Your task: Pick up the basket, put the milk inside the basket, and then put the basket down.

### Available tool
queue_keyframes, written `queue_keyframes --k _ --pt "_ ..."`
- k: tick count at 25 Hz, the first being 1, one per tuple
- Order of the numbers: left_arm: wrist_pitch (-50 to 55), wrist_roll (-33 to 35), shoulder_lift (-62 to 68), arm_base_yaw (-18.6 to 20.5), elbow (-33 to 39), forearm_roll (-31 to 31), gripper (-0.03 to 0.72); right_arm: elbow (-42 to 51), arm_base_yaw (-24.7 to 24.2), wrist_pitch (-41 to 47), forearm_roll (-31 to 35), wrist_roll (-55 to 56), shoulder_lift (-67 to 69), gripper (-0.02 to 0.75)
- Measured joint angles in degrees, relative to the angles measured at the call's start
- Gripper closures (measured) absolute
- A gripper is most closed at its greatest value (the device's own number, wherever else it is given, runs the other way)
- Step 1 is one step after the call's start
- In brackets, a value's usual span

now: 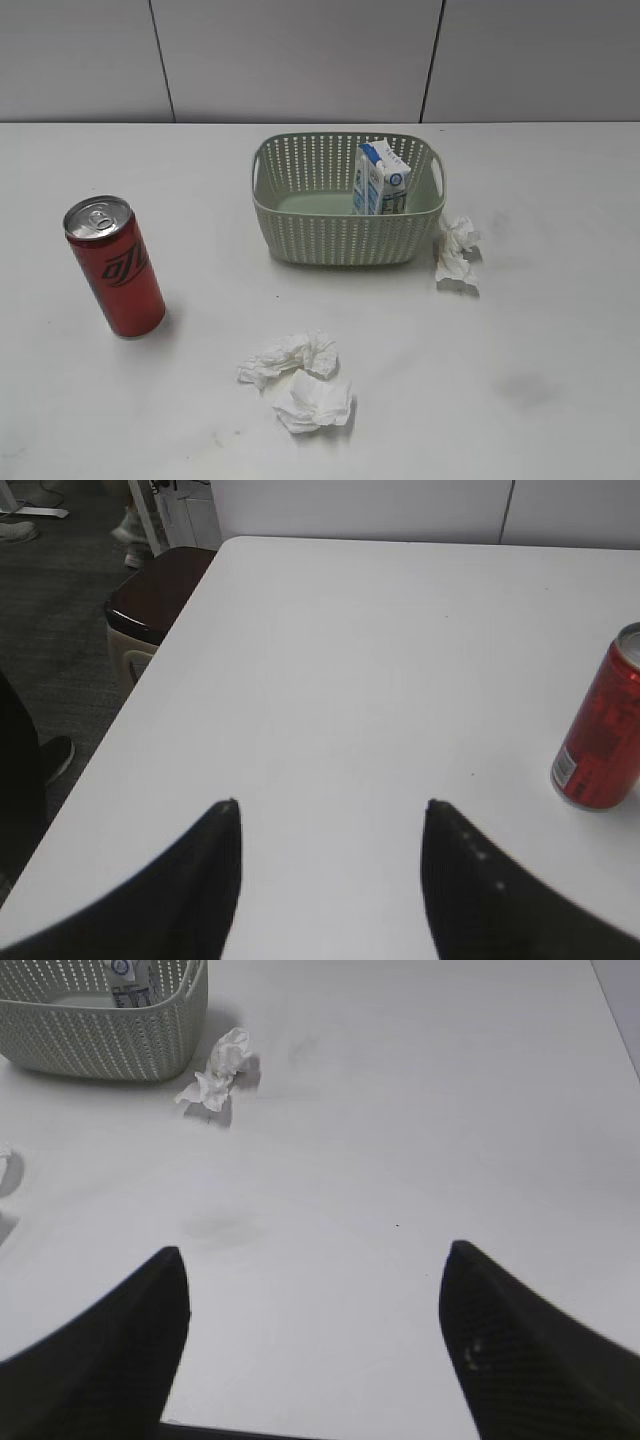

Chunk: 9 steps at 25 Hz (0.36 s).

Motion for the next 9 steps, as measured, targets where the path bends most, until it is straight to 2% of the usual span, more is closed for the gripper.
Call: queue_keyframes --k 9 --pt "0.0 0.0 0.0 0.0 0.0 0.0 0.3 0.0 0.0 0.0 0.0 0.0 0.0 0.146"
